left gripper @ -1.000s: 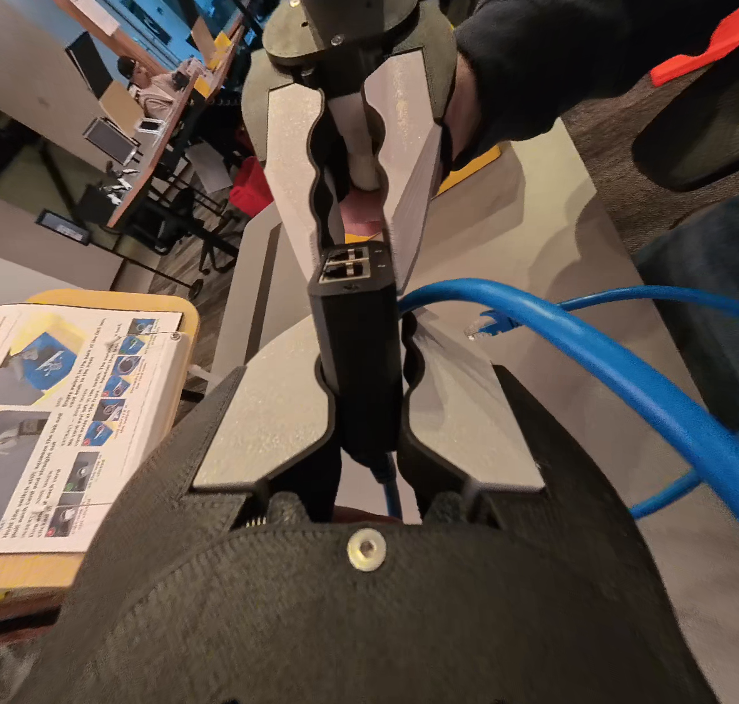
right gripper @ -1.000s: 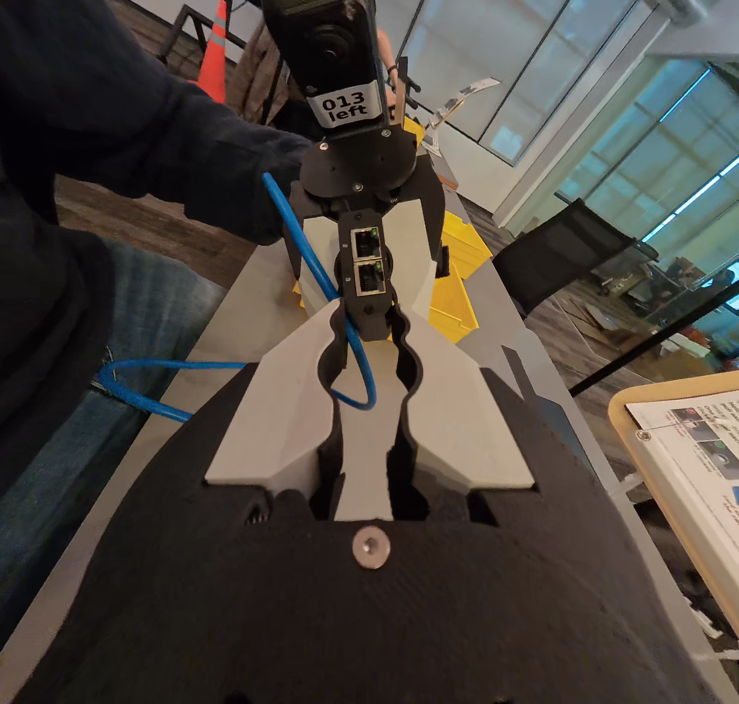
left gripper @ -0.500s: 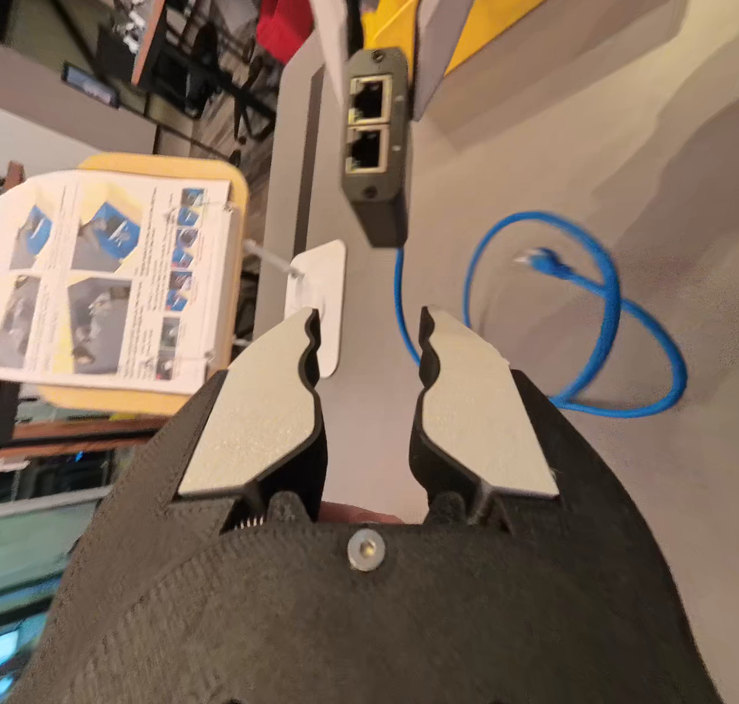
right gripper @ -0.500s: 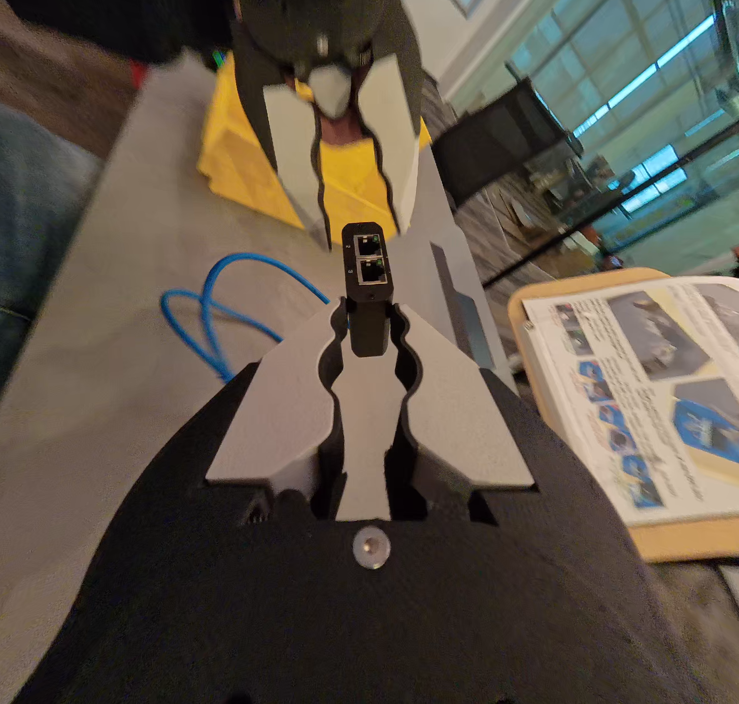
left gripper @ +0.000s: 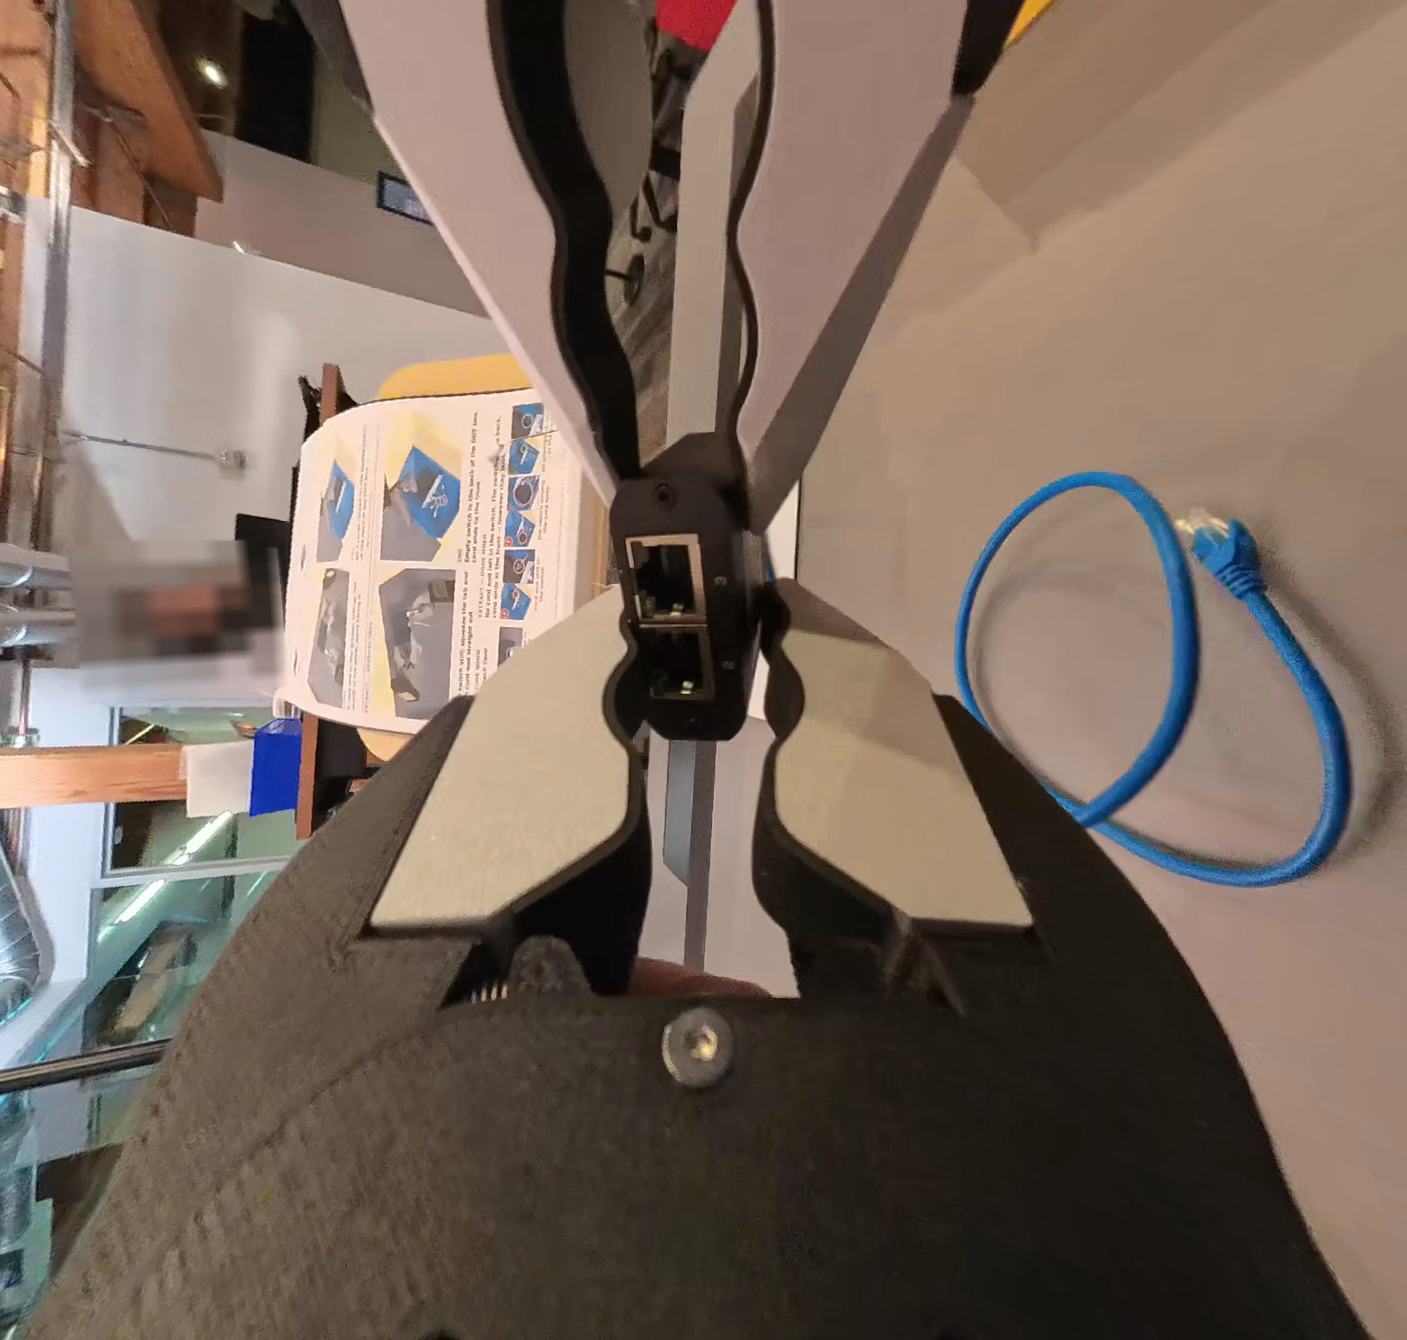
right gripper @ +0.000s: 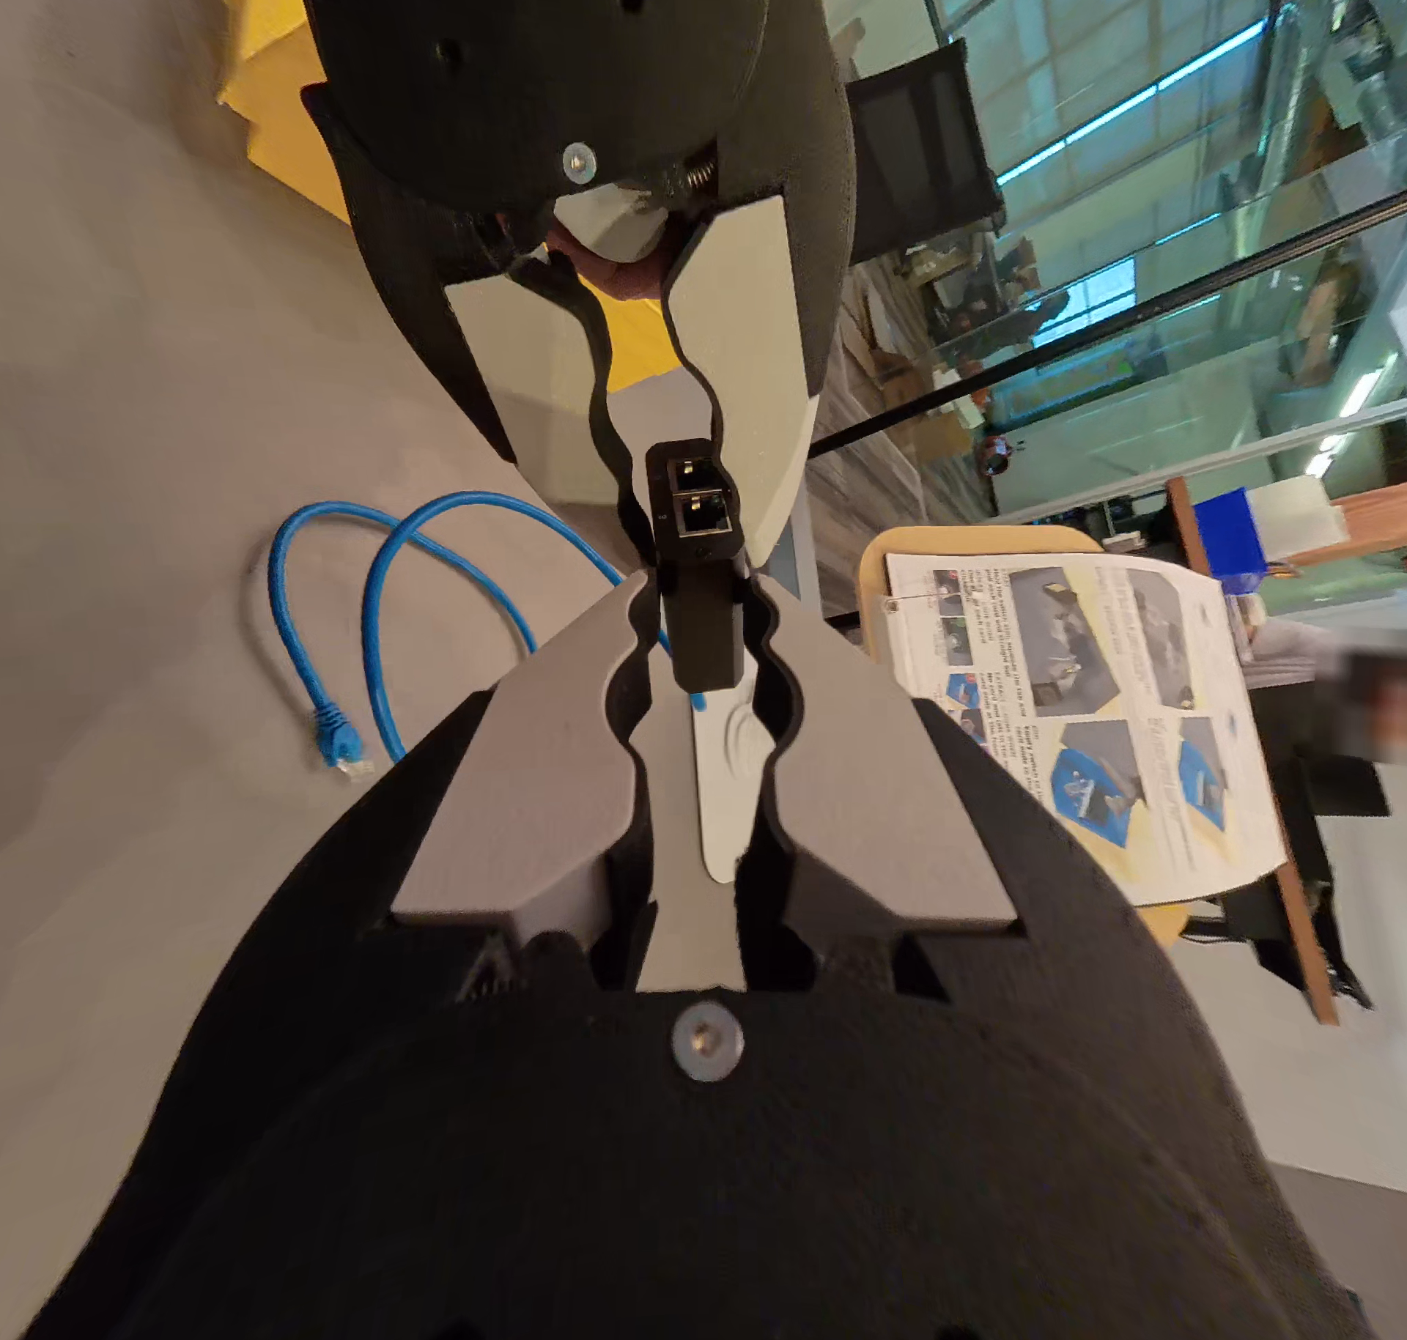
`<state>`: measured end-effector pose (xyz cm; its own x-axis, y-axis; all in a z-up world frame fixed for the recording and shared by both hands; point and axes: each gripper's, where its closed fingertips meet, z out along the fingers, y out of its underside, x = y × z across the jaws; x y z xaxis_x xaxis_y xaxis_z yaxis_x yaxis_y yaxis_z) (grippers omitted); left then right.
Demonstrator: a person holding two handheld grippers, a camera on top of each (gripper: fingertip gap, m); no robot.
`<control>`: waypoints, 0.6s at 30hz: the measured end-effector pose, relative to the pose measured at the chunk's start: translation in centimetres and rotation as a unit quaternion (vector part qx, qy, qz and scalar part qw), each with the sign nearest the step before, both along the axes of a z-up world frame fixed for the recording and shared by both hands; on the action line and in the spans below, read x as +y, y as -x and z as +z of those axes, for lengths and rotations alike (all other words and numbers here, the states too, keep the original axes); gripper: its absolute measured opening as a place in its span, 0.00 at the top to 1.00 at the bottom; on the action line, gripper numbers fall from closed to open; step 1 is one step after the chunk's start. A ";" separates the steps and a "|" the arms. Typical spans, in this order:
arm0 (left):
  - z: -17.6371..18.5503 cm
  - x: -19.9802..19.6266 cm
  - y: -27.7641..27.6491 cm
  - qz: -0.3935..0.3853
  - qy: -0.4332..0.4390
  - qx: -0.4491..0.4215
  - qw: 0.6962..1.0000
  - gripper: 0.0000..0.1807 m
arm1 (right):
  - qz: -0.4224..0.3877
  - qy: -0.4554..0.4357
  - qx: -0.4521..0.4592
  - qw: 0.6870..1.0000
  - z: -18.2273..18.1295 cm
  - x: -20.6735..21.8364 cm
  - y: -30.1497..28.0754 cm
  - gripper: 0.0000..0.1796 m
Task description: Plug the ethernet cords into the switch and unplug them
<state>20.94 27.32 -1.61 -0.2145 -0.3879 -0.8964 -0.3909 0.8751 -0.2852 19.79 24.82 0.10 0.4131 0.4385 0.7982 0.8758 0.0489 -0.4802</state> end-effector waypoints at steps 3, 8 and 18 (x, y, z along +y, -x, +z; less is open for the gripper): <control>0.9 -0.4 0.5 -0.023 -0.005 -0.032 0.999 0.86 | 0.031 -0.013 0.024 0.999 0.7 -0.6 0.6 0.89; 2.0 -2.1 1.7 -0.089 -0.002 -0.061 0.994 0.86 | 0.050 -0.002 0.064 0.997 0.9 -1.0 -0.8 0.82; 2.9 -4.0 2.3 -0.143 0.023 -0.085 0.986 0.86 | 0.052 -0.013 -0.015 0.998 0.2 -1.1 0.7 0.90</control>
<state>18.65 23.35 1.29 -0.1699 -0.3736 -0.9119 -0.0736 0.9276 -0.3663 19.10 23.71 0.34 0.3411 0.4575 0.8212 0.8796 0.1529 -0.4505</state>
